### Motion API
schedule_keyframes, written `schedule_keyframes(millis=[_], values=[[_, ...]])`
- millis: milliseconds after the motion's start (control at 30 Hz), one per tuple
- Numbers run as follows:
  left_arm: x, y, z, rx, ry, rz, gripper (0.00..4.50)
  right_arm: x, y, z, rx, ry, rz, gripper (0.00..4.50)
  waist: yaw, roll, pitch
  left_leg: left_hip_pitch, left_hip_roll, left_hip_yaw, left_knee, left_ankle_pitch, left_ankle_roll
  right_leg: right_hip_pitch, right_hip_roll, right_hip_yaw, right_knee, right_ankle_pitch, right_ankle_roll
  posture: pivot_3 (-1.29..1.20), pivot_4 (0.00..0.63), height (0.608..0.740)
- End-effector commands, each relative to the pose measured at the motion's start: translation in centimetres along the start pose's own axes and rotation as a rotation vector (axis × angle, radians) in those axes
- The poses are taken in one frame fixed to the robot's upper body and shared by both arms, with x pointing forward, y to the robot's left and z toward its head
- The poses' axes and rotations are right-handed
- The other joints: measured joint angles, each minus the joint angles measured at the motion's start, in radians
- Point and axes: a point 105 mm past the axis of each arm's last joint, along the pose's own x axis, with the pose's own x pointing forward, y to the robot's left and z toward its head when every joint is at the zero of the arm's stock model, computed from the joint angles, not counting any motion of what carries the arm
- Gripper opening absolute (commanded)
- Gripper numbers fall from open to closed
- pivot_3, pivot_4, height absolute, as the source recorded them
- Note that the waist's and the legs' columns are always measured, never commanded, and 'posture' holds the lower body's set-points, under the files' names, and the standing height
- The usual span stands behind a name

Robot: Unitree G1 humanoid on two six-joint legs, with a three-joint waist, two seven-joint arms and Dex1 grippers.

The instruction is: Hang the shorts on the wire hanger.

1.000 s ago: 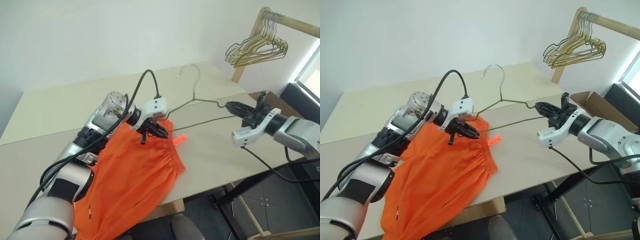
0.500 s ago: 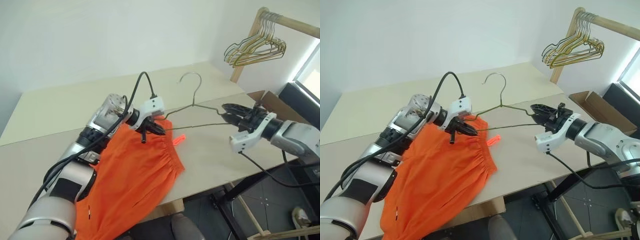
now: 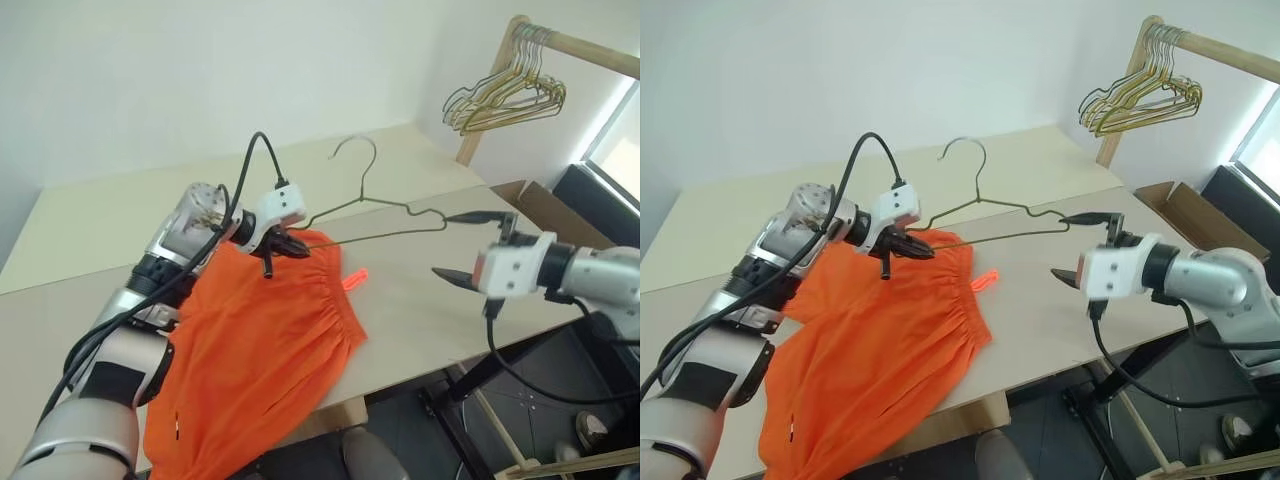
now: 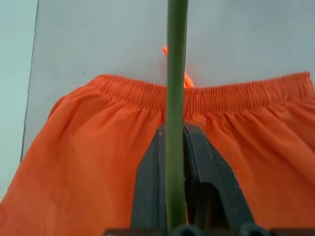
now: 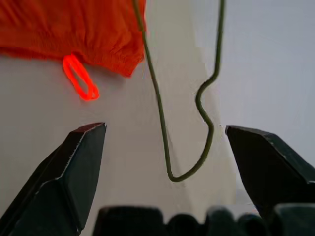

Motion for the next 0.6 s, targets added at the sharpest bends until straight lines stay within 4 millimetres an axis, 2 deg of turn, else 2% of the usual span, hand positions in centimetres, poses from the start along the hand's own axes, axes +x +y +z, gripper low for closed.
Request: schedule_keyframes(millis=[33,133,300,600], values=[[-1.2,-0.2,1.4,0.102,-0.040,0.006,0.00,-1.2,-1.6,1.4,0.170,0.022,0.090,4.49,0.016,0.000,0.000,0.000,0.000,-0.001,0.000,0.000,0.000,0.000,0.000,0.000,0.000,0.000,0.000,-0.21,0.000,0.740],[-1.6,-0.8,1.6,0.121,-0.051,-0.006,0.00,-1.7,-0.9,1.1,0.258,0.090,0.248,4.49,0.045,0.001,-0.001,0.000,0.000,-0.002,0.000,0.000,0.000,-0.001,0.001,-0.002,0.000,0.000,0.000,-0.19,0.000,0.740],[-2.4,-1.9,2.1,0.159,-0.079,-0.039,0.00,-0.5,-1.2,0.4,0.411,0.138,0.310,4.49,0.078,0.001,-0.001,-0.002,-0.001,-0.001,0.001,0.000,0.000,-0.004,-0.001,-0.001,0.000,-0.001,0.001,-0.19,0.000,0.740],[-2.6,-2.4,2.6,0.170,-0.085,-0.048,0.00,1.6,-0.6,0.0,0.422,0.189,0.392,4.49,0.123,0.001,-0.001,-0.003,-0.003,-0.001,0.001,0.000,0.000,-0.006,-0.003,-0.002,0.000,-0.001,0.001,-0.16,0.000,0.740]])
